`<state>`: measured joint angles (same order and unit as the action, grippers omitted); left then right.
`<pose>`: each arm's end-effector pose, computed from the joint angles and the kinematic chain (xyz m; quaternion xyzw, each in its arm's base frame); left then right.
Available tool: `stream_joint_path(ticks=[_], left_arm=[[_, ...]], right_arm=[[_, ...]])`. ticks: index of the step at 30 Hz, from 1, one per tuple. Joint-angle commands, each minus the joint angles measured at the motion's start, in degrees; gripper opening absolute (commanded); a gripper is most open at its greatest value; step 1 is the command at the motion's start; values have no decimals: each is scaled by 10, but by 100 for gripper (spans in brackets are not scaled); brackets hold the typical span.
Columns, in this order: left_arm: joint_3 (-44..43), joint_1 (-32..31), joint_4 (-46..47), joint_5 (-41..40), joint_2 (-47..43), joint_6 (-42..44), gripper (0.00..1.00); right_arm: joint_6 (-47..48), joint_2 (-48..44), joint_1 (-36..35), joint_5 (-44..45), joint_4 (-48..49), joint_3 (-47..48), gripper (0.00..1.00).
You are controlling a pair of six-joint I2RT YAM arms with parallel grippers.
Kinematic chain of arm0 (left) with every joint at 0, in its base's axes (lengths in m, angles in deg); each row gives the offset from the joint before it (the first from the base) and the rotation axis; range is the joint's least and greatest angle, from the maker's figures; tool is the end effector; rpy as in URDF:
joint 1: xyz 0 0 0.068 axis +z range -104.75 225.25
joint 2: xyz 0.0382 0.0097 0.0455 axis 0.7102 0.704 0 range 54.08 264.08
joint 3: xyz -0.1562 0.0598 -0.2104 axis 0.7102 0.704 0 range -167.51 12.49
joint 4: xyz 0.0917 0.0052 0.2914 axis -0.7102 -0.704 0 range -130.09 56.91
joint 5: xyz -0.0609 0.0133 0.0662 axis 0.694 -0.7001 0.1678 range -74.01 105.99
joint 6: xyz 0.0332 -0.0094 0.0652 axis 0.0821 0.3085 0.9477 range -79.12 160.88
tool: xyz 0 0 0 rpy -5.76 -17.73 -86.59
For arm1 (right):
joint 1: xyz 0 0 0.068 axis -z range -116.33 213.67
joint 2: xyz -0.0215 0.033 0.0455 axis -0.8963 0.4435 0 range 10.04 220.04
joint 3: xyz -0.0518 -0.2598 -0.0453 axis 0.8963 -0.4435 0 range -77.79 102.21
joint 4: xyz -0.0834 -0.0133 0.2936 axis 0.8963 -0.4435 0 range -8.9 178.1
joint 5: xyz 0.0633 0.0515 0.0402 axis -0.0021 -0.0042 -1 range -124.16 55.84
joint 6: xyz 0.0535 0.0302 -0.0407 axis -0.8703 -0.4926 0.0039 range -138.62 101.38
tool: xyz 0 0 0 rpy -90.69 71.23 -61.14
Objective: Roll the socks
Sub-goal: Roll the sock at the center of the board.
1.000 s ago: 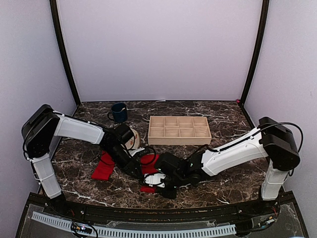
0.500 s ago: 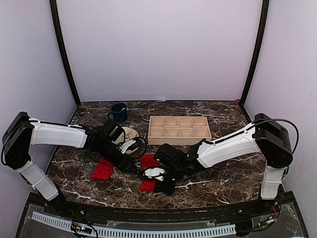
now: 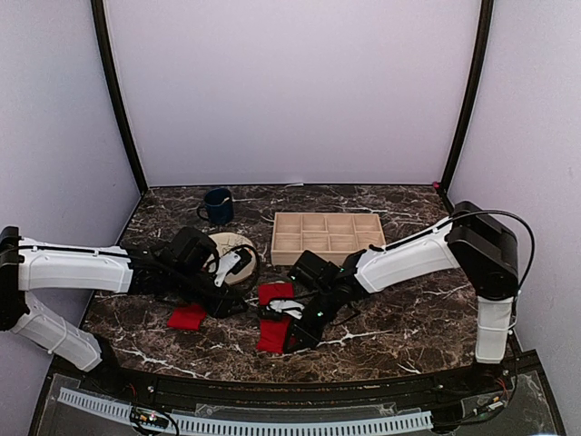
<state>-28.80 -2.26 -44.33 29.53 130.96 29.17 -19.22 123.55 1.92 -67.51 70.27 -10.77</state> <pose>0.2087 -0.2491 0.1479 0.3251 0.8654 -0.2758 0.2634 0.1700 0.3881 0.0686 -0.5300 0.7717 0.3496 0.0373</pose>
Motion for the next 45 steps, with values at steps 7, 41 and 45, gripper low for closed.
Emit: stream_joint_path(ticks=[7,41,45], left_arm=[[18,-84,22,-78,-25,30,27],[-32,-290,12,-213,97,159,30],[-32,-290,23,-223,105,181,30]], right_arm=[[-32,52,15,-97,-60,33,0],[-48,85,50,-170,-80,39,0],[-47,87,50,-171,-81,40,0]])
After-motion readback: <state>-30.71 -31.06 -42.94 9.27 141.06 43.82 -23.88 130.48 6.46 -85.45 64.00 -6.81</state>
